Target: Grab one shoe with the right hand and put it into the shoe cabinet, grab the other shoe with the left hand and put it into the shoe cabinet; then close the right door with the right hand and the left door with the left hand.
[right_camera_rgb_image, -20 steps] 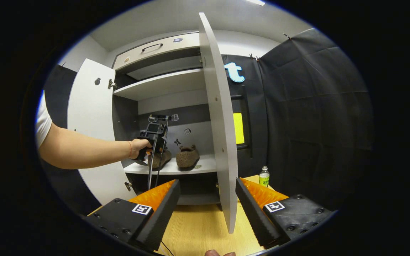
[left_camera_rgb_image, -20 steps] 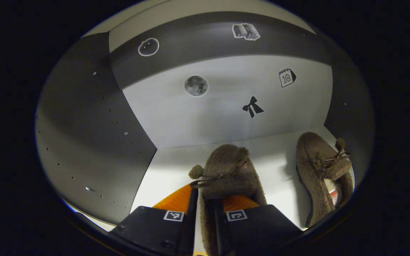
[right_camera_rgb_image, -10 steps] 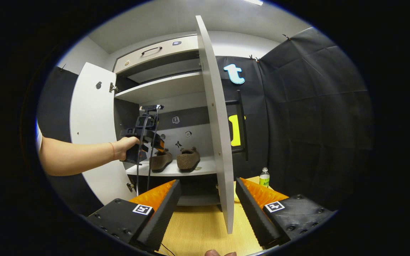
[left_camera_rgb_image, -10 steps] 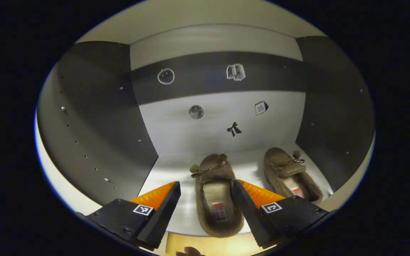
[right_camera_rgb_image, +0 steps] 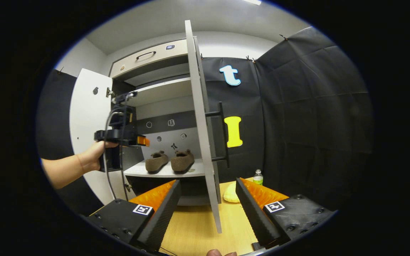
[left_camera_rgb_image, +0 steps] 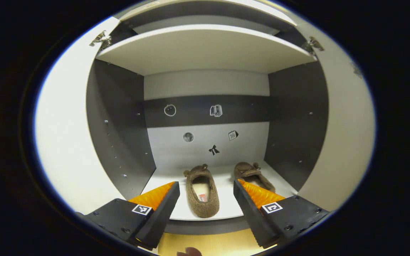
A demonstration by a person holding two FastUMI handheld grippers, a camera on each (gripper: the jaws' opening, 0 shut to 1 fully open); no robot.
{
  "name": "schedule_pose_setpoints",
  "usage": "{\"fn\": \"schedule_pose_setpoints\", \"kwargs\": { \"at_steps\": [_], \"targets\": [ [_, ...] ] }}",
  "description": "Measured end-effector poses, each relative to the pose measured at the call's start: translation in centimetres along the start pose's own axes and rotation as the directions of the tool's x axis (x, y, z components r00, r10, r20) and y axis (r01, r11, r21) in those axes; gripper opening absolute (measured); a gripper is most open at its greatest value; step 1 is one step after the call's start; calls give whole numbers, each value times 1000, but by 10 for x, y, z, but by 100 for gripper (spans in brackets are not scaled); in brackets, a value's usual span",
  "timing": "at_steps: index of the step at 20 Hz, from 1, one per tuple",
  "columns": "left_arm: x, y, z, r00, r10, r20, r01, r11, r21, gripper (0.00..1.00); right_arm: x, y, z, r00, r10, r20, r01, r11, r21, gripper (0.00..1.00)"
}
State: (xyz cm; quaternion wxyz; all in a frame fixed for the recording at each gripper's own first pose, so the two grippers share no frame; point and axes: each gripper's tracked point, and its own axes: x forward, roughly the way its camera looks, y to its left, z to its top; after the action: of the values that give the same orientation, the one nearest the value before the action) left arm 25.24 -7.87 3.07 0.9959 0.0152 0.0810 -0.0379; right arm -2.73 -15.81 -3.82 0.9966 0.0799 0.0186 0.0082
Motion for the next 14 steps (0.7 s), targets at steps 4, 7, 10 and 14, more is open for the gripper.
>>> {"fn": "schedule_pose_setpoints", "kwargs": {
  "at_steps": [4, 7, 10, 14],
  "targets": [
    [-61, -13, 13, 992, -17, 122, 16, 1000, 3, 96, -1, -35, 15, 999, -53, 5, 53, 998, -20, 98],
    [-104, -26, 11, 986, -18, 169, 16, 1000, 13, 99, 4, -63, 24, 995, -96, 8, 96, 995, -23, 98],
    [-136, -49, 2, 985, -47, 169, 43, 999, 26, 96, 21, -79, 34, 993, -117, 4, 117, 993, 1, 100],
    [-168, -64, -10, 983, -62, 173, 59, 998, 26, 96, 50, -91, 47, 993, -120, 17, 120, 993, 4, 98]
  ]
}}
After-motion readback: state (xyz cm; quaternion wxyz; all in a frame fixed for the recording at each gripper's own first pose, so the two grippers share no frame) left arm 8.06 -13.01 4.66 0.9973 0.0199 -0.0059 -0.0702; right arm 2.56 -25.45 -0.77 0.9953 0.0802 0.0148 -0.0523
